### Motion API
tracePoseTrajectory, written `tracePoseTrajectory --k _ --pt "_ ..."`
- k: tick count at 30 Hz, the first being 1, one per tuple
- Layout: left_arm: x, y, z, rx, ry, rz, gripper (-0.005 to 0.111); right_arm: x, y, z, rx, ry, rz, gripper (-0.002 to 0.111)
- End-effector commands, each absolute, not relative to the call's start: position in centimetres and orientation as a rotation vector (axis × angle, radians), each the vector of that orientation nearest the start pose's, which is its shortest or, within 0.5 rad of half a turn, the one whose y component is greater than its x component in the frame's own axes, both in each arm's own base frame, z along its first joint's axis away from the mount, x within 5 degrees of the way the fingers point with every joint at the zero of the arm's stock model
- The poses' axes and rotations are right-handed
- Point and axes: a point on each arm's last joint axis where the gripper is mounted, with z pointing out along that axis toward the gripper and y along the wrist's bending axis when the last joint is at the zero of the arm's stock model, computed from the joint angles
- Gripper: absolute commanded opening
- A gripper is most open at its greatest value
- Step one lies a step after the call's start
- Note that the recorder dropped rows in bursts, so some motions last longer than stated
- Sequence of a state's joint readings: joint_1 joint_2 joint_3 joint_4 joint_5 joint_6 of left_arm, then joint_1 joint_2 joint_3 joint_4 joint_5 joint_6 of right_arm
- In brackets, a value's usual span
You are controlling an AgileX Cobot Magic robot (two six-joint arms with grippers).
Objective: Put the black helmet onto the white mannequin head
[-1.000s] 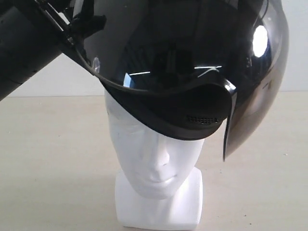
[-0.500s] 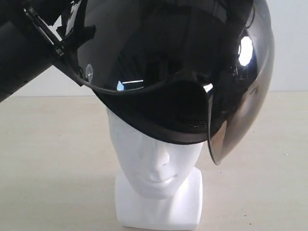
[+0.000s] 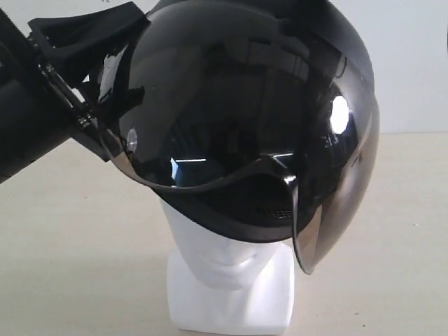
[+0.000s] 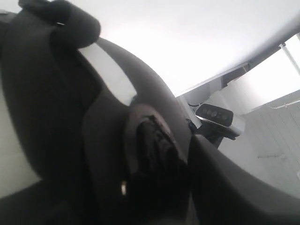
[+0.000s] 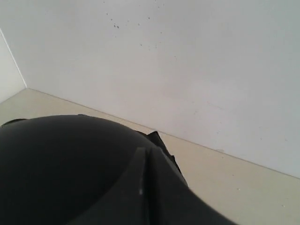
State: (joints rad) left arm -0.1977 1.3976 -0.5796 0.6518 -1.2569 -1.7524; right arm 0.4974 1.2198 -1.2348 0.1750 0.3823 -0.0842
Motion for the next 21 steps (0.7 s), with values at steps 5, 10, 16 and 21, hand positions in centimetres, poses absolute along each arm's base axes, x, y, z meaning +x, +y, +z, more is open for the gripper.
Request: tracePoseTrajectory --k 5,10,16,21 --pt "24.4 -7.4 24.1 -0.396 1.642 -1.428 0.004 22.8 15.5 41.5 -0.577 1.864 0.518 0.0" --pt "24.5 -7.3 23.5 -0.417 1.694 -1.375 0.004 22.1 17.4 41.2 -0.64 1.848 0.561 0.0" --pt "24.5 -7.3 22.8 -0.395 1.777 -1.304 0.004 22.6 18.1 40.3 -0.638 1.891 0.579 0.0" --pt "24.3 -7.1 21.8 -0.394 1.863 -1.224 0.004 22.6 18.1 40.3 -0.638 1.891 0.579 0.0"
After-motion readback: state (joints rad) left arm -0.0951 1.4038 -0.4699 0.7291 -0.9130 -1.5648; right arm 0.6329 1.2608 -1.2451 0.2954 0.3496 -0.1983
